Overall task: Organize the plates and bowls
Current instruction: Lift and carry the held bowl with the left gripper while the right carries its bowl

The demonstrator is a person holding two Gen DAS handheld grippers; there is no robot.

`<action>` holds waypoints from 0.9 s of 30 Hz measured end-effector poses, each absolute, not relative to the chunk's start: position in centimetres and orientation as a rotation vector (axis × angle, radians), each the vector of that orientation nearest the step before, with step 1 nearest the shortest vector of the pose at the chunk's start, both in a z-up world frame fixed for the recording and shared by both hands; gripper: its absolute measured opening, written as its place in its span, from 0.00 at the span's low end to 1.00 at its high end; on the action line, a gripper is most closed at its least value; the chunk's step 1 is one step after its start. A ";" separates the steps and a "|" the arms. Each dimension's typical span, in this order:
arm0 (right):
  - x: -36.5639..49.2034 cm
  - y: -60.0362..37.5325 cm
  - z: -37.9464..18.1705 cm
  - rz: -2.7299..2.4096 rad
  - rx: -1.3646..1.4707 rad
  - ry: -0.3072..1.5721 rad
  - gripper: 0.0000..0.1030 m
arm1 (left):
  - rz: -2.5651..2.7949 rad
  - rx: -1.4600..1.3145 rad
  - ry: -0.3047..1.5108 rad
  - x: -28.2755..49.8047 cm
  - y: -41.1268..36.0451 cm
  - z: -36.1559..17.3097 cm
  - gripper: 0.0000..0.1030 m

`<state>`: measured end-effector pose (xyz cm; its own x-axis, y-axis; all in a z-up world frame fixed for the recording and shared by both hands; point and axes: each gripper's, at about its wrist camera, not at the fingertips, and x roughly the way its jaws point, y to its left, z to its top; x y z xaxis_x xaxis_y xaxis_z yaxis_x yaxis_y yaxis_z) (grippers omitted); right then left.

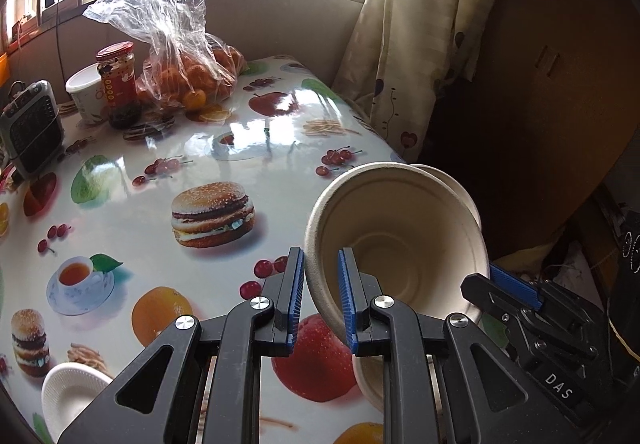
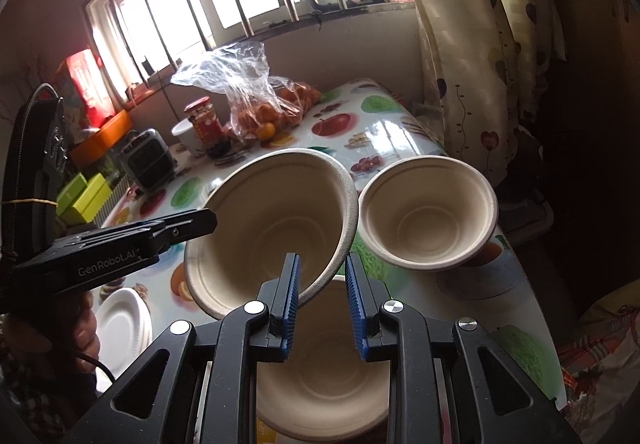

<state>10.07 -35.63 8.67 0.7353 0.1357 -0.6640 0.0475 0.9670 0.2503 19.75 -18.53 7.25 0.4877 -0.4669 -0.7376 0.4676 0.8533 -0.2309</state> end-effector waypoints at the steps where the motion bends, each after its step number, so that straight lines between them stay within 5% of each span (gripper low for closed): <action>1: 9.9 -35.7 8.7 0.047 0.259 0.744 0.22 | -0.571 0.002 0.895 19.6 -18.6 7.3 0.18; 27: 4.9 -37.1 7.7 -0.008 0.289 0.748 0.22 | -0.622 0.041 0.928 15.4 -20.4 5.8 0.18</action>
